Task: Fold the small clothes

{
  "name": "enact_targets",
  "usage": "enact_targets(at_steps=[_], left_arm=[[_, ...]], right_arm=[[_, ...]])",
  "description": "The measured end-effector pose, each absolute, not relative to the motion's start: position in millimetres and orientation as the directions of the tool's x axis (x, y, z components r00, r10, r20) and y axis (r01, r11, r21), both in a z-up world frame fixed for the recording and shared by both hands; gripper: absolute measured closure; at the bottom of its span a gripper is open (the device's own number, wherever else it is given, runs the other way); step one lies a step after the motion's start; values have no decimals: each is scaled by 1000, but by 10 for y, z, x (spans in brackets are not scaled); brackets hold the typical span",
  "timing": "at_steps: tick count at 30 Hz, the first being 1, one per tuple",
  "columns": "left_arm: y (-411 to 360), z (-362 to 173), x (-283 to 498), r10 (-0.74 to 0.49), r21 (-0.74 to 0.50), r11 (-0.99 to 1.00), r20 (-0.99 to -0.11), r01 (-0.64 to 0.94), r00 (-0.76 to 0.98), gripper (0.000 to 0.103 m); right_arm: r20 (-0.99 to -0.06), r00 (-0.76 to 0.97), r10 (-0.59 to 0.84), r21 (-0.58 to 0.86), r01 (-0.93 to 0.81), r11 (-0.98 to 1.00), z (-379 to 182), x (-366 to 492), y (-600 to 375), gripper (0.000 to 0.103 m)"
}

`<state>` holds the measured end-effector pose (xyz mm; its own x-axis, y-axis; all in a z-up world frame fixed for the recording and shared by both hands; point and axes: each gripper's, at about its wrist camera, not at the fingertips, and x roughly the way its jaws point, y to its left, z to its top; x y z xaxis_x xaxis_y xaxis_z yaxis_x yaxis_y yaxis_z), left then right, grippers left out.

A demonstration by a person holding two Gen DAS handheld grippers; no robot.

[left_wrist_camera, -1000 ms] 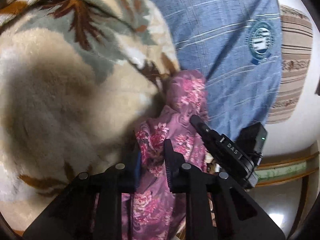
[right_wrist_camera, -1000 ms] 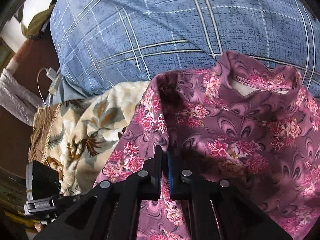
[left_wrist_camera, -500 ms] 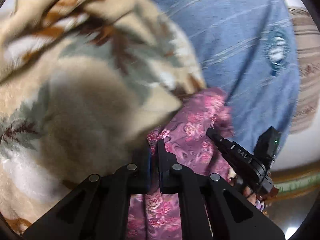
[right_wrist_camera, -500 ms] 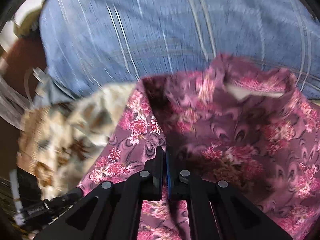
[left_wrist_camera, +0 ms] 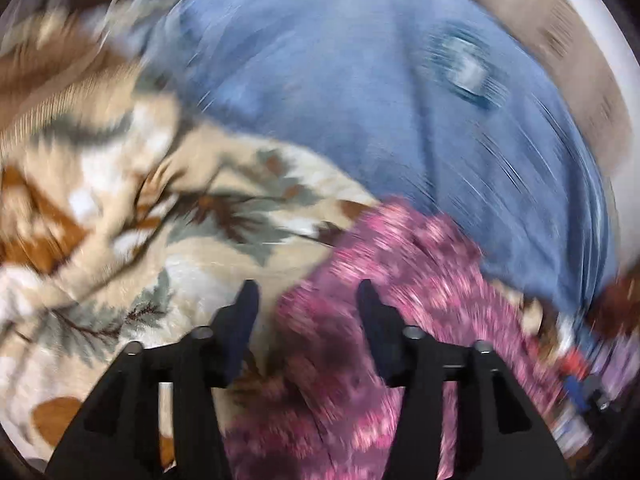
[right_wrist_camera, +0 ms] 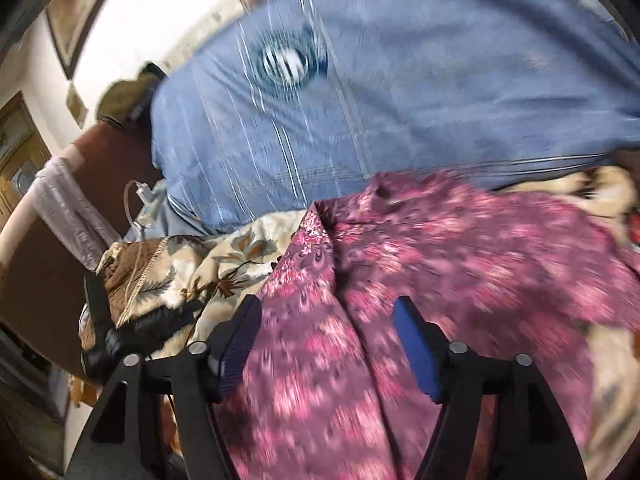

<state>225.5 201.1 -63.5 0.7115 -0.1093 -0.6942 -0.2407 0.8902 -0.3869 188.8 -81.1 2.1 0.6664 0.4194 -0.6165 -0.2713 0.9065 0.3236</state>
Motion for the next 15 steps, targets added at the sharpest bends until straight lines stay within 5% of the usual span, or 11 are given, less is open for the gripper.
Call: enact_targets(at_steps=[7,15], left_arm=[[894,-271,1339,-74,-169,984,-651,-49,756,30],[324,-6,830,-44,-119,993,-570,-29,821,29]], right_arm=[[-658,676,331,339,-127,932,22,1194,-1391,29],[-589,761,274,341,-73,937,200,844,-1990,32]])
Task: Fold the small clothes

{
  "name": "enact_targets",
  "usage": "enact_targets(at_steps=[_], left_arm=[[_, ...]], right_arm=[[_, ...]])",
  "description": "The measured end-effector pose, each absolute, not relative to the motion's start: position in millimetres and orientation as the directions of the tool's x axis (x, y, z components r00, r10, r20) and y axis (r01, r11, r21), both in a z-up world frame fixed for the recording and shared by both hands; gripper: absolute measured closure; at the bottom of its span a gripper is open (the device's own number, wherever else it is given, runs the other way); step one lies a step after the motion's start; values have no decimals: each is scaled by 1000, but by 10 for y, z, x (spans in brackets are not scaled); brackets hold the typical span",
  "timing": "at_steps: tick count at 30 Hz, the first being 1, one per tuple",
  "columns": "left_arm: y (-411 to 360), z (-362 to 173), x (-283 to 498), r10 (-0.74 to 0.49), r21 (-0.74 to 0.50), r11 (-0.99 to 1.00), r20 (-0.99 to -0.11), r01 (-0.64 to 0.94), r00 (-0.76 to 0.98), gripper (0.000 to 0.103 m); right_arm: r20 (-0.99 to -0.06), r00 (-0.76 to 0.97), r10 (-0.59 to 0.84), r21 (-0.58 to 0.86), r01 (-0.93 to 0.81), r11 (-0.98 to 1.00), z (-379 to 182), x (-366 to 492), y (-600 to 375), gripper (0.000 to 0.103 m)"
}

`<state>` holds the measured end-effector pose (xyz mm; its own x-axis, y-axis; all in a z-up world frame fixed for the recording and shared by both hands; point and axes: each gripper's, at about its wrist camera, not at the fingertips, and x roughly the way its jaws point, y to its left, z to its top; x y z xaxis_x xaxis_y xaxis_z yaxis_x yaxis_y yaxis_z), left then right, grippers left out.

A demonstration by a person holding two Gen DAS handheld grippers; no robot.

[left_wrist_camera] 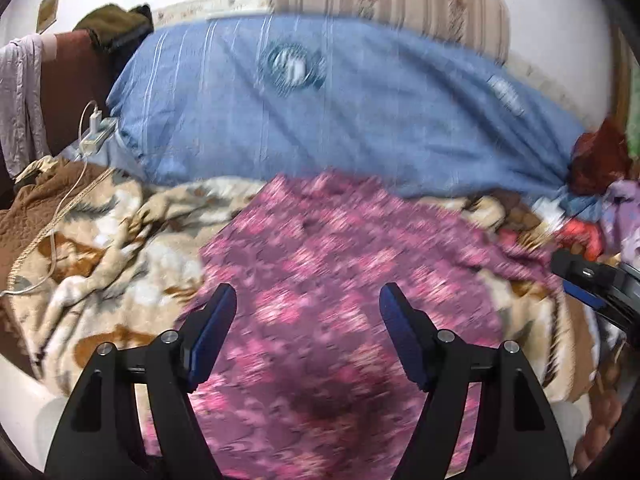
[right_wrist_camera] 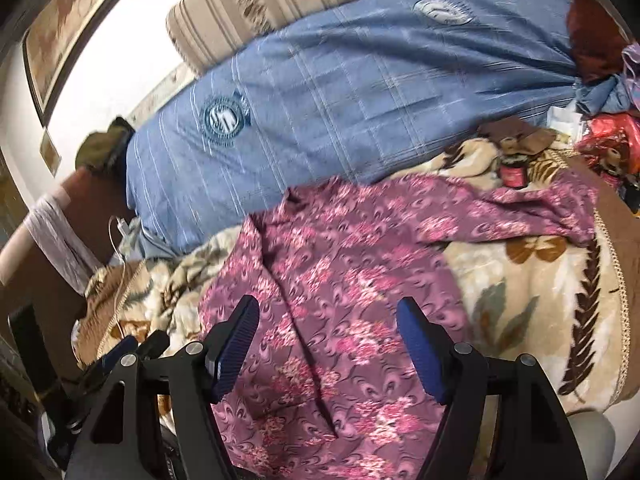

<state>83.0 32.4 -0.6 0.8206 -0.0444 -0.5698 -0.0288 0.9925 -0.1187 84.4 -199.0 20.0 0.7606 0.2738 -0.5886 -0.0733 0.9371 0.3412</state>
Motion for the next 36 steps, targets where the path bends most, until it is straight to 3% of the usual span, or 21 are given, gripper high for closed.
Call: enact_targets(at_steps=[7,11,16,21,27,31,33,35,36], left_arm=[[-230,257,1101,-216,-165,976,-610,144,763,27],[-663,304,1328,-296,-187,955,-620,230,727,27],[-1254,80,1588,-370,-205,925,-679,320,635,27],[-1889,-288,1773,-417,-218,891,-742,398,525,27],[-2316,-492,1878,-450,-253,864,-776,435,441,27],[-2348,-495,1912,-442,-246,873,-766,422,468,27],[-2324,-544,1948,-440,-259,877,-772,405,460,27],[-2313,-575,1985,-443,-278,878,-779,389,444,27],[-2314,-585,2008,-451,-293,876,-780,383,434,27]], right_arm=[[-458,868,194,321,-42,946,891,1086,-2769,31],[-422,903,74,344,84,935,988,1186,-3416,31],[-467,884,0,439,231,868,469,1248,-4246,30],[-558,830,-8,510,351,785,-317,1392,-4941,37],[-595,794,126,716,452,532,-1034,1761,-5598,53],[-681,718,146,655,507,561,-1246,2149,-5586,60],[-666,725,174,677,490,549,-1370,2177,-5546,61],[-646,731,220,710,470,525,-1438,2234,-5537,74],[-644,731,226,707,455,542,-1420,2259,-5507,74]])
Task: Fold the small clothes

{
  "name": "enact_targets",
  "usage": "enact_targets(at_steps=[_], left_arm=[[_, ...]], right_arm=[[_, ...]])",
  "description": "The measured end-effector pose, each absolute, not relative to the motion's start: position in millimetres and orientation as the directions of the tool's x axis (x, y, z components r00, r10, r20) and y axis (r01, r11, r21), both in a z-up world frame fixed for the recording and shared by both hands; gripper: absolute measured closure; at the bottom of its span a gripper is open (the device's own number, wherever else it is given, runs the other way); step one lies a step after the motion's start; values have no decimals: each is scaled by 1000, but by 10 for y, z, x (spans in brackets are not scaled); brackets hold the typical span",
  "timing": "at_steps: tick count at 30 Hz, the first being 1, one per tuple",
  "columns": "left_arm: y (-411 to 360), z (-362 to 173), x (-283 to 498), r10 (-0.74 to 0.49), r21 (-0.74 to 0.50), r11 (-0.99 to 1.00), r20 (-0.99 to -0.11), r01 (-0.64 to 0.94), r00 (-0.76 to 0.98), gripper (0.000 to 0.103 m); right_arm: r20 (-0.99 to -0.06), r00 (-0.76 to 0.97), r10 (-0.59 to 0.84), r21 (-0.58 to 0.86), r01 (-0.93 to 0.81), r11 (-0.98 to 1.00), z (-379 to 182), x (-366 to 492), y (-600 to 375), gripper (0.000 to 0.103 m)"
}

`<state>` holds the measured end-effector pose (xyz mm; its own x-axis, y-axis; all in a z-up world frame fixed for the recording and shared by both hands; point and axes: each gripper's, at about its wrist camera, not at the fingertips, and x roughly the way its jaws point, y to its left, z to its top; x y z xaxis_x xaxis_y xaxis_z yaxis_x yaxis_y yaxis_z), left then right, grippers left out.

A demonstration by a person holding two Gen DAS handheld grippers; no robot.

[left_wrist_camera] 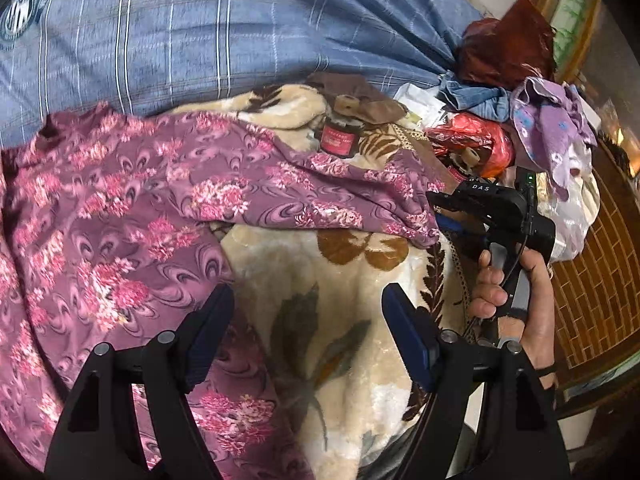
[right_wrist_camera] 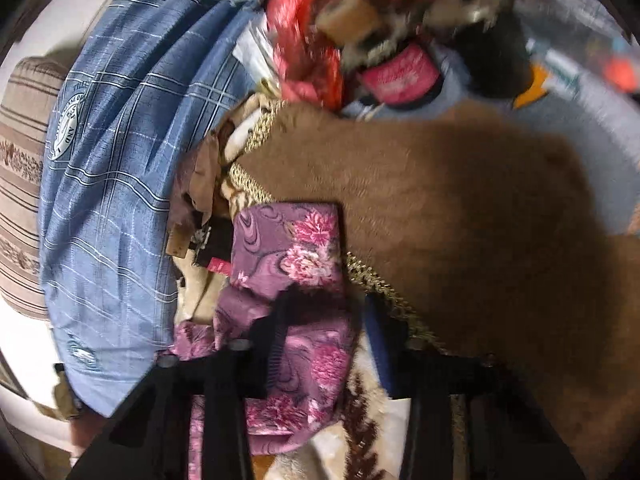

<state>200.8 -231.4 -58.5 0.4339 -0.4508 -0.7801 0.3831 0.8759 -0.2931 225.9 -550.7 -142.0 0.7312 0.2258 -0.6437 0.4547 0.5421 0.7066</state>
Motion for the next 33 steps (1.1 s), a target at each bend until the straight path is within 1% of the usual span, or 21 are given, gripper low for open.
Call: enact_targets(at_steps=[2,4,5,6,9,11,14,17,19,23,25,27,29,31,32,33], left_arm=[[-2333,-588,2040,-458,-306,874,-779,377,429,27],[-2336,-578,2035,-457,-307,875,-778,374,431,27],[-2317,-563,2016,-460,-313,874,-776,371,431,27],[-2294,-547,2001,-464,-319,874,-774,368,431,27],[-2179,-451,1944,-475,-333,871,-762,361,441,27],[-2063,-361,1922,-481,-346,870,-748,351,456,27],[-1845,-236,1930,-505,-388,861,-723,329,472,27],[-1503,-149,1945,-521,-446,853,-697,271,493,27],[-1294,-134,1936,-520,-473,850,-687,232,508,27],[-781,-175,1865,-538,-555,819,-658,143,527,27],[-549,-233,1832,-546,-591,800,-644,105,537,27],[-399,-326,1806,-555,-621,780,-638,68,535,27],[-269,-445,1790,-577,-657,752,-628,41,522,27],[-181,-581,1787,-591,-677,735,-626,21,509,27],[-148,-633,1769,-592,-682,732,-628,11,505,27],[-111,-698,1776,-592,-686,728,-632,-5,500,27]], right_arm=[[-668,716,201,665,454,594,-1370,2285,-5451,74],[-684,700,208,647,449,616,-1378,2319,-5401,82],[-681,703,205,649,449,614,-1378,2302,-5386,91],[-669,715,204,659,444,607,-1346,2286,-5376,92],[-566,804,183,711,363,603,-1047,2058,-5342,92],[-489,856,167,720,288,631,-754,1862,-5214,92],[-379,901,209,715,142,684,-353,1676,-4878,92],[-320,907,273,660,7,751,5,1621,-4426,92],[-306,898,317,609,-71,790,191,1608,-4050,92],[-332,869,368,566,-129,815,255,1450,-3514,92],[-336,848,409,539,-183,822,205,1312,-3194,92],[-360,829,427,498,-216,840,69,1140,-2861,92],[-401,807,434,452,-238,860,-127,946,-2527,92],[-476,785,397,348,-246,904,-407,779,-2174,92],[-517,764,386,314,-250,916,-531,769,-2079,86],[-572,725,384,288,-261,921,-691,772,-1968,85]])
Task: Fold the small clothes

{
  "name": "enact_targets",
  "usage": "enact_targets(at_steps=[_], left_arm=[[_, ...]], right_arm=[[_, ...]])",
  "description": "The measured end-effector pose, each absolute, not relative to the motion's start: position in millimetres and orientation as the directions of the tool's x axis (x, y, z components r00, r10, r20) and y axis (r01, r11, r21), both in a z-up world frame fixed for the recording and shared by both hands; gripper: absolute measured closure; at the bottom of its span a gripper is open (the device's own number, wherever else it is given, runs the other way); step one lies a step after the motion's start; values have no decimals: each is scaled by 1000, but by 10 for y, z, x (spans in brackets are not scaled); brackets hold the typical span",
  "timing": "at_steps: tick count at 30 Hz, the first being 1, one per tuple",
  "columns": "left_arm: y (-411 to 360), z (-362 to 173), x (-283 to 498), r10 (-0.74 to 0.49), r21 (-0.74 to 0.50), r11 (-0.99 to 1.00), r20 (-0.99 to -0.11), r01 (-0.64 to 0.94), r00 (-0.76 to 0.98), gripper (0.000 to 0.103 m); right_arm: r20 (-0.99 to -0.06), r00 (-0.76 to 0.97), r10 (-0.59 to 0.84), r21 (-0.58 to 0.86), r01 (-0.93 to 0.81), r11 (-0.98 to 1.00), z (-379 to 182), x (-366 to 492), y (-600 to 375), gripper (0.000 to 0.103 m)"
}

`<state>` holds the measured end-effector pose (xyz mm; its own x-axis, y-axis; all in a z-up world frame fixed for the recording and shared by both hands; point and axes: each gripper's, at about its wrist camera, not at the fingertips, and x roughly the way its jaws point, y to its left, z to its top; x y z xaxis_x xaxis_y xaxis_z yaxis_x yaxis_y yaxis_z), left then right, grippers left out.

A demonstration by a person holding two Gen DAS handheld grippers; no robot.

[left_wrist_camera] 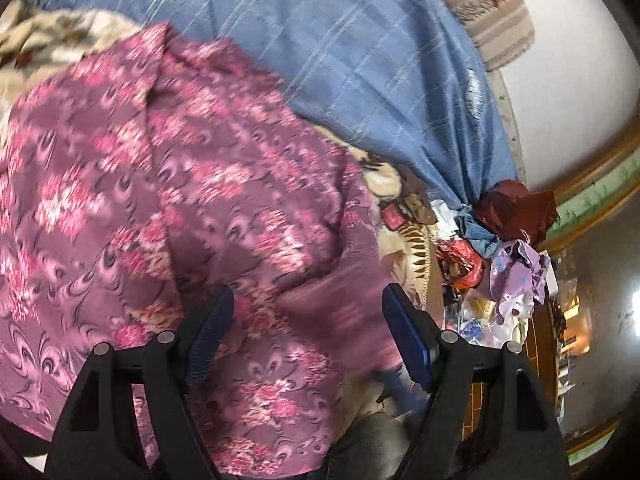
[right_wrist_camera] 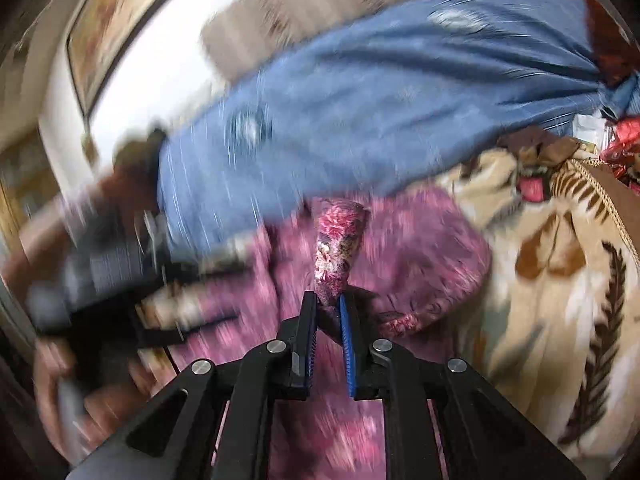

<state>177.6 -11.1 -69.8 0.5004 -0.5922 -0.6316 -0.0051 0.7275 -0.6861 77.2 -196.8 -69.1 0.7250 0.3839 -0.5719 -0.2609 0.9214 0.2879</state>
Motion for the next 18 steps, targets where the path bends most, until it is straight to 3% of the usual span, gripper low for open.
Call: enact_targets(at_steps=[2,4,7,9,13,15,18], left_arm=[[-59,-818,1787,-592,-688,725,-644,-29,486,27],[-26,-903,1782,-589,-685,727,-657,-45,471,27],[-69,-1037,1792,-594,-671,741,-680,-38,430,27],[-113,-1110,1777,-596,-663,748,-694,-37,404,27],[-285,-1261,1692,-630,-668,744,-700,4,335,27],[-386,-1332,1675,-614,-641,767,-723,22,316,27],[-509,-1438,1698,-586,-604,796,-751,42,303,27]], right_arm=[[-632,664,401,291,-276,916,-900,765,-1900,83],[-613,660,435,353,-263,898,-906,769,-2018,79],[-539,714,448,432,-222,874,-777,772,-2298,48],[-524,734,432,462,-181,868,-710,841,-2467,48],[-613,722,321,459,-4,888,-632,1158,-2817,48],[-683,654,325,482,69,873,-714,1462,-2988,48],[-690,632,353,548,138,825,-954,1815,-3239,52]])
